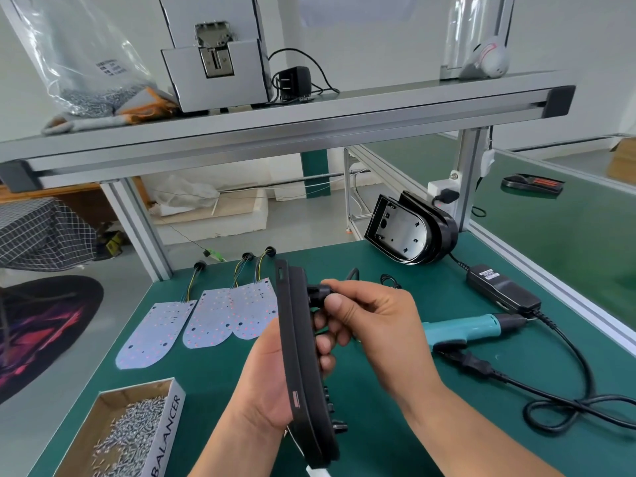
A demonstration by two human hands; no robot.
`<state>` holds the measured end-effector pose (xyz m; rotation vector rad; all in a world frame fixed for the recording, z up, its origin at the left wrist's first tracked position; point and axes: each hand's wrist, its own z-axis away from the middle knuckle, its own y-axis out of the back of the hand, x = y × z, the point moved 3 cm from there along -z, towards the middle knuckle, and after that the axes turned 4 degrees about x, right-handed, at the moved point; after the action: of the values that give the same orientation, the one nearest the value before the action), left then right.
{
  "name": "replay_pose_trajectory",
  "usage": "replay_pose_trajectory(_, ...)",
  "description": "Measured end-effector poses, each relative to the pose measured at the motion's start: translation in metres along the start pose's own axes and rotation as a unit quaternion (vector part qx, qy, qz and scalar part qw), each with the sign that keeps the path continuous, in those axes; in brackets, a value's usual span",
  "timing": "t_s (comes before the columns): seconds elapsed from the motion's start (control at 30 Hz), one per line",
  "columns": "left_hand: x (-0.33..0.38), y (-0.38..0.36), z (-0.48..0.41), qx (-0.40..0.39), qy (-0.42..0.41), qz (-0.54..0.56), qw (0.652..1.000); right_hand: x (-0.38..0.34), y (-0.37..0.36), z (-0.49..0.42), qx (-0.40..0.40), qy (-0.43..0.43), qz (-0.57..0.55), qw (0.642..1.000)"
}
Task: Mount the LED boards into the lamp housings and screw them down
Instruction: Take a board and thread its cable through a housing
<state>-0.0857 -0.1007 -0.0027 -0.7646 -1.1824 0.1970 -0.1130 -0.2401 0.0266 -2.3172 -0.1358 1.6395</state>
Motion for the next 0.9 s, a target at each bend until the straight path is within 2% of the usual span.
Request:
replay_pose_trajectory(0.2,0.006,-0.011,0.005,0.027,-0.009,-0.024,0.999,-0.004,0.010,-0.005,-0.035,0.027,0.083,0.996)
replay_pose_trajectory(0.37,0.004,-0.010,0.004,0.032,0.012,0.012,0.999,-0.005,0.009,-0.002,-0.025,0.088,0.172,0.981)
replay_pose_trajectory(0.57,0.005,-0.011,0.007,-0.014,0.019,0.043,0.999,0.003,0.008,-0.003,-0.024,0.021,0.040,0.999)
replay_pose_trajectory(0.7,0.007,-0.010,0.007,-0.007,0.026,0.029,0.999,-0.001,0.007,-0.002,-0.029,0.044,0.070,0.996)
replay_pose_trajectory(0.83,0.009,-0.008,0.006,0.024,0.023,-0.029,0.999,-0.004,0.014,-0.003,-0.037,0.056,0.163,0.984)
replay_pose_trajectory(0.9,0.010,-0.007,0.006,0.023,0.025,-0.047,0.998,-0.006,0.014,-0.005,-0.044,0.047,0.163,0.984)
